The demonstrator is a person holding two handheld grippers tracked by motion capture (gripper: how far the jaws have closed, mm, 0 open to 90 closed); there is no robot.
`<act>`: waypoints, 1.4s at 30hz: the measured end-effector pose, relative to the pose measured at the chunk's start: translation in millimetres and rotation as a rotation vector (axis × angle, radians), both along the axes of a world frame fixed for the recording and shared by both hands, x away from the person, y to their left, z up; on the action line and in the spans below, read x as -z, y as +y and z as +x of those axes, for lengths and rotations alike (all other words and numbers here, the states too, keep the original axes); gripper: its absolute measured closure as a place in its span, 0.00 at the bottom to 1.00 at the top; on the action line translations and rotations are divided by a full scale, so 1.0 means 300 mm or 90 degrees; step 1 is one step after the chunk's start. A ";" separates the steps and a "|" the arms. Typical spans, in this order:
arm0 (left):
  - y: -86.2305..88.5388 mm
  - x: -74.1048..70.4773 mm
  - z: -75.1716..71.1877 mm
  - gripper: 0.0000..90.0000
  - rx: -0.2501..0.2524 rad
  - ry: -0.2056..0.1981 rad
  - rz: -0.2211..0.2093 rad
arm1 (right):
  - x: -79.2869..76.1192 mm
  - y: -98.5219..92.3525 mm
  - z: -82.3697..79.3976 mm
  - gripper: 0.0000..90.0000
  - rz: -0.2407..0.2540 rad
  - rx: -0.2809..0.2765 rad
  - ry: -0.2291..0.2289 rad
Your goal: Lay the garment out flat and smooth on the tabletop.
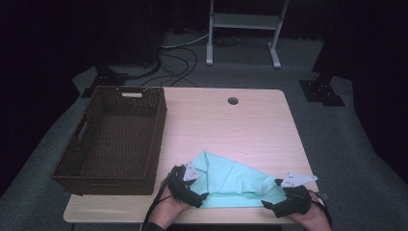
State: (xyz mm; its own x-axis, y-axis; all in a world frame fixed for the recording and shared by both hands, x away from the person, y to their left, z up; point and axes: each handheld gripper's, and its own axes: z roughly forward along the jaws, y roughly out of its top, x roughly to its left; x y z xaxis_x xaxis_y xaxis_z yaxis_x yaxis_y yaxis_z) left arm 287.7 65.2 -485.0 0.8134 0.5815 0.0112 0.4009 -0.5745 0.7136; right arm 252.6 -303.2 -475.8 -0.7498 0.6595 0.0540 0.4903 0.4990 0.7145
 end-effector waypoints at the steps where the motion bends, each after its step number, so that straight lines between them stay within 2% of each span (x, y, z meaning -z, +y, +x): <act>1: 0.000 0.000 0.000 0.00 0.000 0.000 0.000 | -0.003 0.001 0.003 0.03 0.003 0.001 -0.003; 4: 0.000 0.000 0.000 0.00 -0.001 0.000 0.000 | -0.013 0.002 0.012 0.03 0.006 -0.005 -0.013; 6: 0.000 0.000 0.000 0.00 -0.001 0.000 0.000 | -0.020 0.004 0.021 0.03 0.015 -0.009 -0.007; 13: 0.000 0.000 0.001 0.00 -0.004 0.000 -0.001 | -0.047 0.030 0.045 0.03 0.035 -0.027 -0.014; 21: 0.000 0.000 0.001 0.00 -0.003 0.000 0.000 | -0.061 0.089 0.075 0.03 0.037 -0.047 -0.028; 42: 0.000 0.000 0.002 0.00 -0.002 0.000 0.001 | -0.083 0.218 0.128 0.04 0.052 -0.100 -0.035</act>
